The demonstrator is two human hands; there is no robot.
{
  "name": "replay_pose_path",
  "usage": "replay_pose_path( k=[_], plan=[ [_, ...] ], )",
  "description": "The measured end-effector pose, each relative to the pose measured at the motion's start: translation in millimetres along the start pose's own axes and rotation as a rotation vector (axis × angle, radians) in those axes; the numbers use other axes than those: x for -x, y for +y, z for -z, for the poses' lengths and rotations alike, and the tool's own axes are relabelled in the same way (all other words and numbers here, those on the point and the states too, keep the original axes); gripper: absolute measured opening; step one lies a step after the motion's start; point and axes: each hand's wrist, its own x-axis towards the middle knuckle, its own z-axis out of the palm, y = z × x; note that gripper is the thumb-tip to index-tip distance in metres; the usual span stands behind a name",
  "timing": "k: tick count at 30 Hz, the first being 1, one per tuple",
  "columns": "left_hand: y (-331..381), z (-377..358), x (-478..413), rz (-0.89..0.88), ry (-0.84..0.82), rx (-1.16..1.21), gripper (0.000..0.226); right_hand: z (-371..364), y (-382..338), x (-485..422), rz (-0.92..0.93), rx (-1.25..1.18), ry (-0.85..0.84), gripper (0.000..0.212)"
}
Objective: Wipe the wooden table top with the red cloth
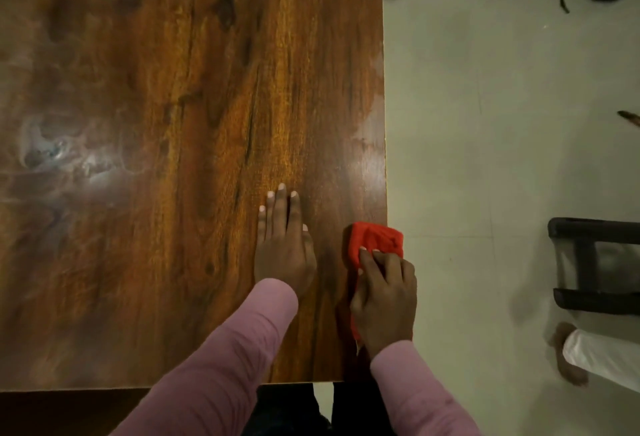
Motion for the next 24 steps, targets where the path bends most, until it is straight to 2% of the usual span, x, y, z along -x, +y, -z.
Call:
replay_pose_path(
  k=[6,13,19,24],
  plan=[
    [18.0,13.1,-83.7,-0.098,0.070,-0.031,0.054,-2.2,-7.2,-35.1,-0.008,-0.023,0.039,0.049],
    [42.5,18.1,-206.7,-0.014,0.151,-0.146,0.054,-14.7,-17.4,-148.3,0.027,-0.021,0.115,0.043],
    [55.9,7.8,-220.3,0.025,0.109,-0.179,0.055,-19.7,-32.9,-255.3,0.003,-0.016,0.154,0.049],
    [55.7,7.9,-222.1,0.043,0.072,-0.204,0.055,-19.5,-40.6,-339.3,0.022,0.007,0.069,0.036]
  ],
)
